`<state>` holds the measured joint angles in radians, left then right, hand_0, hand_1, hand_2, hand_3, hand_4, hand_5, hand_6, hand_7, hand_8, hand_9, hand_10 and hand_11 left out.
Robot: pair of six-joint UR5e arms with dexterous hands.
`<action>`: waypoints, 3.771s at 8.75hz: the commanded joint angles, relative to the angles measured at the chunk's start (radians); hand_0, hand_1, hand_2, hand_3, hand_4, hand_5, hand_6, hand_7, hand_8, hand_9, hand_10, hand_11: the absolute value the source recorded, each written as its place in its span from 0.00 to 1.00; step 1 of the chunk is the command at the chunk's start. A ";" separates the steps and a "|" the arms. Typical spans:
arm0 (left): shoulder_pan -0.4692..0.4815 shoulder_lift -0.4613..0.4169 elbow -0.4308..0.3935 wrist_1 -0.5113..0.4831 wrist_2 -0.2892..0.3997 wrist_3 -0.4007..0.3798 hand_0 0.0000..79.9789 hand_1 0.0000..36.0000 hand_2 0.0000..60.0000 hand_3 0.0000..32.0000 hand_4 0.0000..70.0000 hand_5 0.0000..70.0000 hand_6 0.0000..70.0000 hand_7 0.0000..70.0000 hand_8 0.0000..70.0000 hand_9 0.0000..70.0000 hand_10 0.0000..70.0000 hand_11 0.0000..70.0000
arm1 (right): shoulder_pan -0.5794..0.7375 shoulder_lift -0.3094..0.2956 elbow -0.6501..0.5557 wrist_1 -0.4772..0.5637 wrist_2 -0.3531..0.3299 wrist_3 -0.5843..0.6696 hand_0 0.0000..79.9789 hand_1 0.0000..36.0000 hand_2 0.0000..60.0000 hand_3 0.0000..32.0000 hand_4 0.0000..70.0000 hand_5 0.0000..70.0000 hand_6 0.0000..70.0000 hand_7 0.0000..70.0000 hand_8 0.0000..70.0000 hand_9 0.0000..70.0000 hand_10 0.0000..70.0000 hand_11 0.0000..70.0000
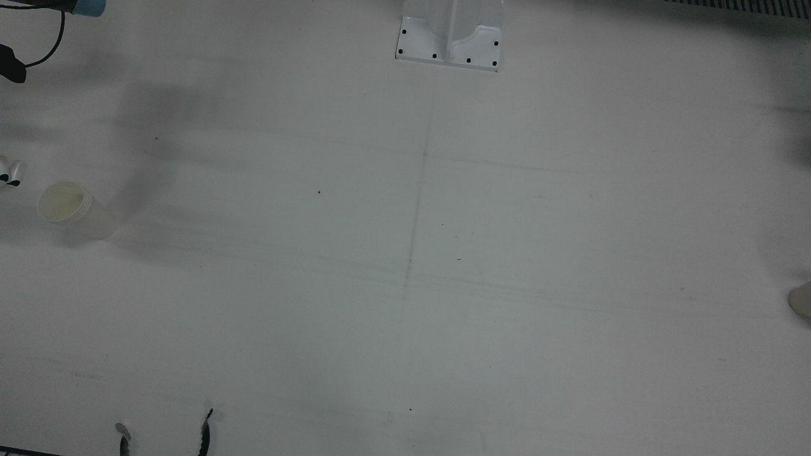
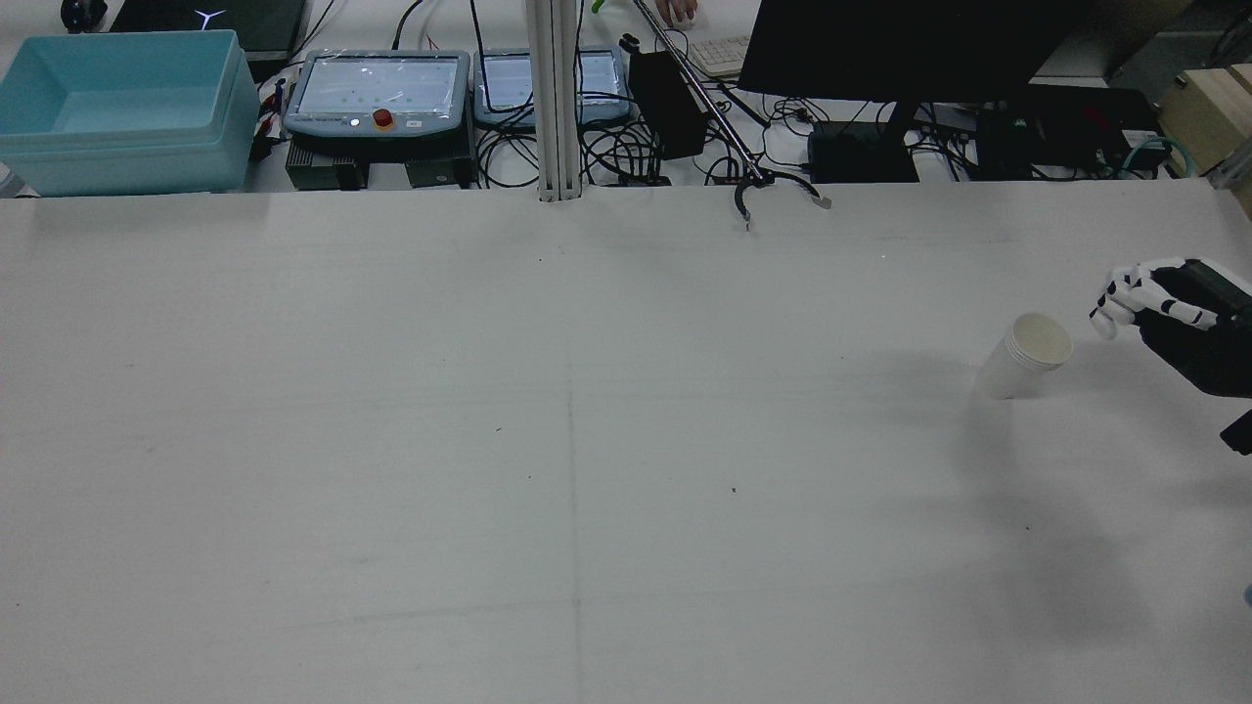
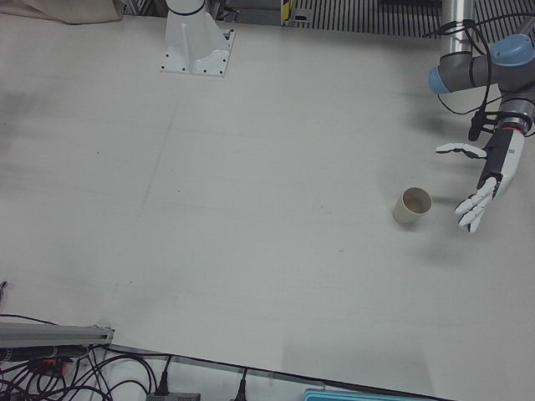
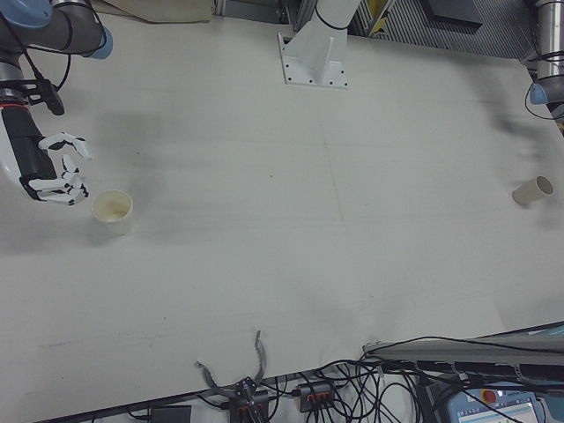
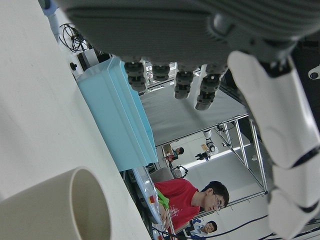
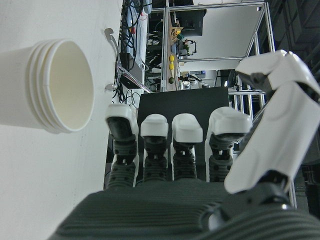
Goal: Pour water
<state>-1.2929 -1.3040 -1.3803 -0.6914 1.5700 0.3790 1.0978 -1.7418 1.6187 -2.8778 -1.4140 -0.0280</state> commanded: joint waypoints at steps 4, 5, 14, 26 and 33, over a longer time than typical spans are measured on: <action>0.078 -0.077 0.184 -0.091 0.012 0.191 0.41 0.11 0.27 0.00 0.18 0.03 0.08 0.11 0.04 0.00 0.05 0.08 | -0.033 -0.004 0.007 0.000 0.001 -0.020 0.61 0.35 0.69 0.00 1.00 0.78 0.89 0.98 0.77 1.00 0.61 0.85; 0.083 -0.077 0.187 -0.091 0.012 0.208 0.43 0.12 0.28 0.00 0.18 0.03 0.07 0.11 0.04 0.00 0.05 0.08 | -0.033 -0.010 0.010 0.000 0.000 -0.020 0.61 0.36 0.68 0.00 0.98 0.78 0.88 0.98 0.76 1.00 0.60 0.84; 0.138 -0.106 0.188 -0.074 0.048 0.393 0.54 0.24 0.29 0.00 0.16 0.04 0.07 0.12 0.03 0.00 0.04 0.08 | -0.030 -0.055 0.023 0.003 -0.014 -0.020 0.61 0.35 0.62 0.00 0.83 0.68 0.81 0.91 0.72 0.96 0.60 0.84; 0.156 -0.152 0.204 -0.034 0.038 0.390 0.57 0.25 0.23 0.00 0.20 0.04 0.10 0.15 0.05 0.02 0.04 0.08 | -0.024 -0.070 0.021 0.006 -0.014 -0.018 0.60 0.32 0.54 0.00 0.74 0.63 0.76 0.86 0.69 0.93 0.57 0.81; 0.155 -0.152 0.199 -0.031 0.038 0.371 0.57 0.26 0.24 0.00 0.20 0.05 0.10 0.15 0.04 0.02 0.04 0.08 | -0.026 -0.070 0.009 0.006 -0.013 -0.016 0.60 0.30 0.54 0.00 0.74 0.62 0.76 0.86 0.69 0.93 0.58 0.82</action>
<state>-1.1382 -1.4558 -1.1788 -0.7245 1.6076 0.7561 1.0724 -1.8107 1.6320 -2.8716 -1.4271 -0.0450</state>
